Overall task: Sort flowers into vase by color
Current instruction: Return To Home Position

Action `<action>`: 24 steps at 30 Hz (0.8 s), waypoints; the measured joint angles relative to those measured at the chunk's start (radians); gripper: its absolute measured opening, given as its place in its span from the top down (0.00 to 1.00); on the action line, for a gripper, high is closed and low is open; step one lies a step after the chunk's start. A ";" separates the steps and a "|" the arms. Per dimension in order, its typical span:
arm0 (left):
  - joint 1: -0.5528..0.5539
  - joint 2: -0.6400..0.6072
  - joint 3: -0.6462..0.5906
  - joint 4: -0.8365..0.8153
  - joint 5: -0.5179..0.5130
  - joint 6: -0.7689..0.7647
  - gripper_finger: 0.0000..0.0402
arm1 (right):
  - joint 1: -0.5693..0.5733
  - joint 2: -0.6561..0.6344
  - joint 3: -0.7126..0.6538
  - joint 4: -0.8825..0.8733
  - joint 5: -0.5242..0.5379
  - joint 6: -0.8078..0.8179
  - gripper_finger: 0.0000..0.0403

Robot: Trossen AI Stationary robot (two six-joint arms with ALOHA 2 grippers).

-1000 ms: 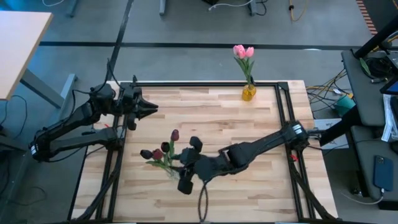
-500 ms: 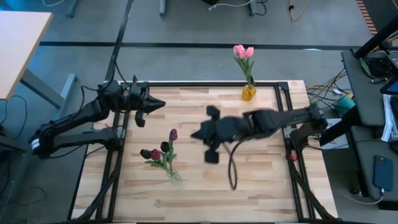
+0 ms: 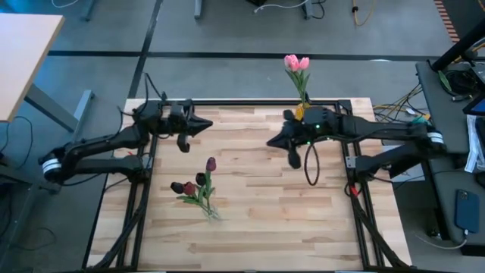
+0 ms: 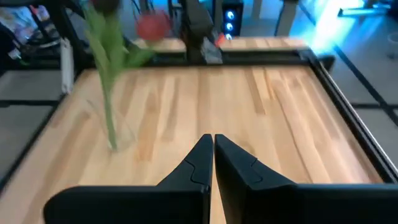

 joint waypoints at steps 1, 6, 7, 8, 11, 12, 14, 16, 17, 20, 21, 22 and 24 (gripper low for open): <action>-0.002 0.012 -0.008 0.002 0.000 0.002 1.00 | -0.020 -0.031 -0.046 0.010 -0.010 -0.007 0.98; -0.009 0.061 -0.033 0.001 -0.009 0.041 1.00 | -0.099 -0.200 -0.249 0.124 -0.026 -0.030 0.98; -0.009 0.065 -0.040 0.002 -0.020 0.043 1.00 | -0.110 -0.228 -0.287 0.147 -0.026 -0.030 0.98; -0.011 0.066 -0.048 0.002 -0.026 0.050 1.00 | -0.119 -0.254 -0.325 0.170 -0.024 -0.026 0.98; -0.025 0.058 -0.077 0.007 -0.069 0.067 1.00 | -0.138 -0.321 -0.414 0.190 -0.027 0.010 0.98; -0.031 0.052 -0.085 0.007 -0.073 0.068 1.00 | -0.143 -0.339 -0.441 0.201 -0.024 0.029 0.98; -0.049 0.039 -0.106 0.008 -0.082 0.073 1.00 | -0.144 -0.371 -0.503 0.251 -0.010 0.054 0.98; -0.076 0.031 -0.134 0.009 -0.110 0.085 1.00 | -0.144 -0.398 -0.572 0.330 0.004 0.058 0.98; -0.096 0.028 -0.153 0.008 -0.131 0.089 1.00 | -0.143 -0.407 -0.610 0.382 0.013 0.057 0.98; -0.164 0.021 -0.210 0.025 -0.197 0.094 1.00 | -0.143 -0.420 -0.722 0.531 0.030 0.077 0.98; -0.188 0.019 -0.233 0.049 -0.223 0.092 1.00 | -0.143 -0.420 -0.757 0.563 0.031 0.088 0.98; -0.212 0.016 -0.256 0.070 -0.248 0.084 1.00 | -0.143 -0.419 -0.788 0.582 0.031 0.103 0.98; -0.259 0.006 -0.300 0.120 -0.290 0.064 1.00 | -0.143 -0.432 -0.843 0.593 0.030 0.118 0.98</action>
